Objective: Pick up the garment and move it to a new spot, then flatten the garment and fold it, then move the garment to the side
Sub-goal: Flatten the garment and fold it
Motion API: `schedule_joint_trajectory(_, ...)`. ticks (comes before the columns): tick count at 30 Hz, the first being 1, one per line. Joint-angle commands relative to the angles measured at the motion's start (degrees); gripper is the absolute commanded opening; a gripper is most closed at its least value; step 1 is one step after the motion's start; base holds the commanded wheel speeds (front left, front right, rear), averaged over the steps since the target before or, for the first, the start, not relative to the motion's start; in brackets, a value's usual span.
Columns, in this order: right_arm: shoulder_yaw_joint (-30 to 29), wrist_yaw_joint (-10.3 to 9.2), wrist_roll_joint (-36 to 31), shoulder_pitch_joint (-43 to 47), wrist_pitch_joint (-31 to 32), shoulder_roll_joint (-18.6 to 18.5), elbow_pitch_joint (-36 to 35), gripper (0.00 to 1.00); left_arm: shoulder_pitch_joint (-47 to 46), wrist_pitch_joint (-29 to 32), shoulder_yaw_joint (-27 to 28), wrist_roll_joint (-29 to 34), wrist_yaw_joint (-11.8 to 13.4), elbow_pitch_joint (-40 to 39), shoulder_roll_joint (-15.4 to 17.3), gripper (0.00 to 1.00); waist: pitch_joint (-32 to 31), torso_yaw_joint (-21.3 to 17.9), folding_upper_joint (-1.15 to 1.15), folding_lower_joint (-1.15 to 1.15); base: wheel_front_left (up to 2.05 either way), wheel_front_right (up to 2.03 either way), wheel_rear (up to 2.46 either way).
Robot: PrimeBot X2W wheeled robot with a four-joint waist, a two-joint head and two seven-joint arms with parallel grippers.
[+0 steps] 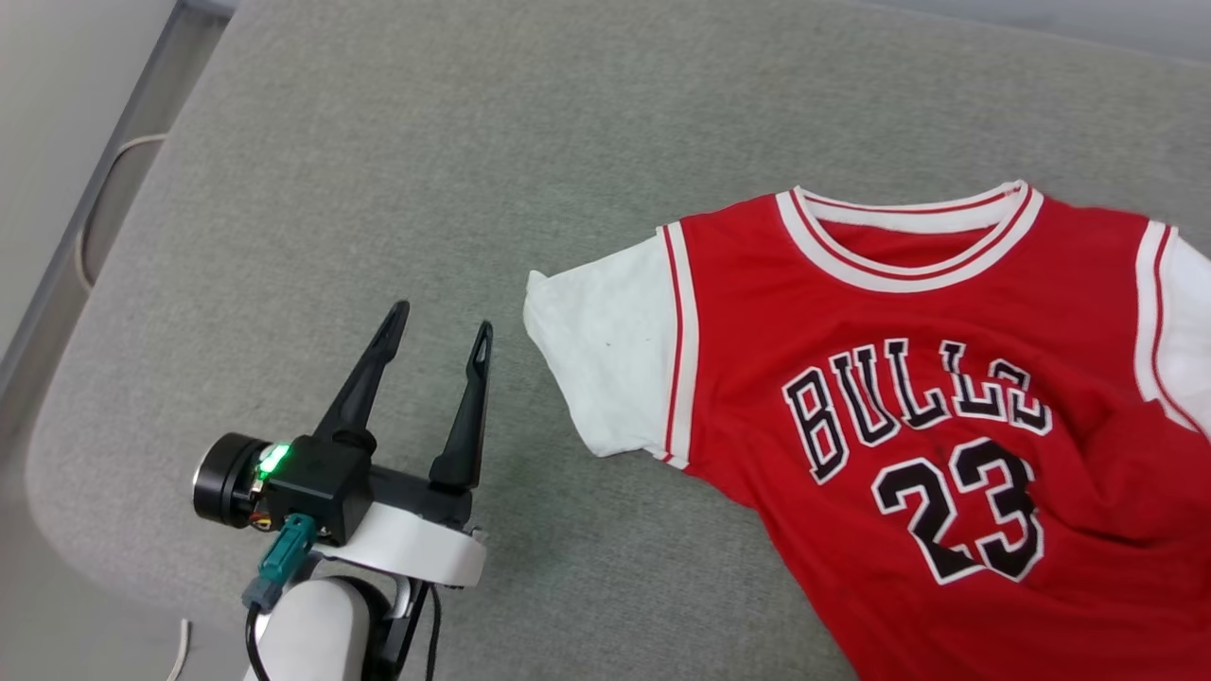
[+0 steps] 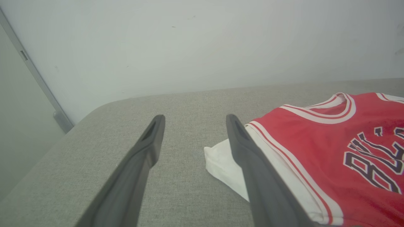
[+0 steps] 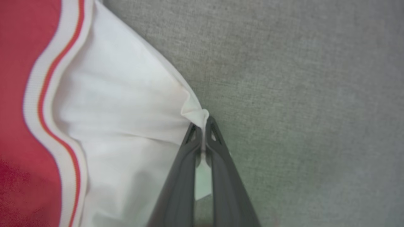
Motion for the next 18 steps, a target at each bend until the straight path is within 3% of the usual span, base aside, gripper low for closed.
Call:
schedule_joint_trajectory(1, 0.43, -0.08, 0.35, 2.61, -0.01, -0.12, 1.06, 0.00, -0.24, -0.14, -0.06, -0.70, -0.39, 1.75, 0.95, 1.00, -1.57, -2.04, 0.00, 0.00, 0.00, 0.00, 0.00)
schedule_joint_trajectory(7, 1.87, -0.09, 2.17, 3.35, -2.41, -0.68, -0.77, 0.00, -5.72, 3.79, -2.94, -4.72, -1.31, 9.76, 6.91, 1.00, -2.08, -6.14, 0.00, 0.00, 0.00, 0.00, 0.00)
schedule_joint_trajectory(15, 2.94, -0.08, 4.30, -0.79, -4.40, 0.60, -1.44, 0.00, -21.03, 24.61, -18.23, -22.84, -1.32, 9.74, 21.59, 1.00, 1.25, -9.87, 0.00, 0.00, 0.00, 0.00, 0.00)
schedule_joint_trajectory(18, 3.67, -0.08, 4.28, -2.35, -4.81, 0.78, -0.99, 0.00, -26.97, 32.78, -22.08, -29.96, -1.34, 10.69, 25.19, 1.00, 2.52, -10.58, 0.00, 0.00, 0.00, 0.00, 0.00)
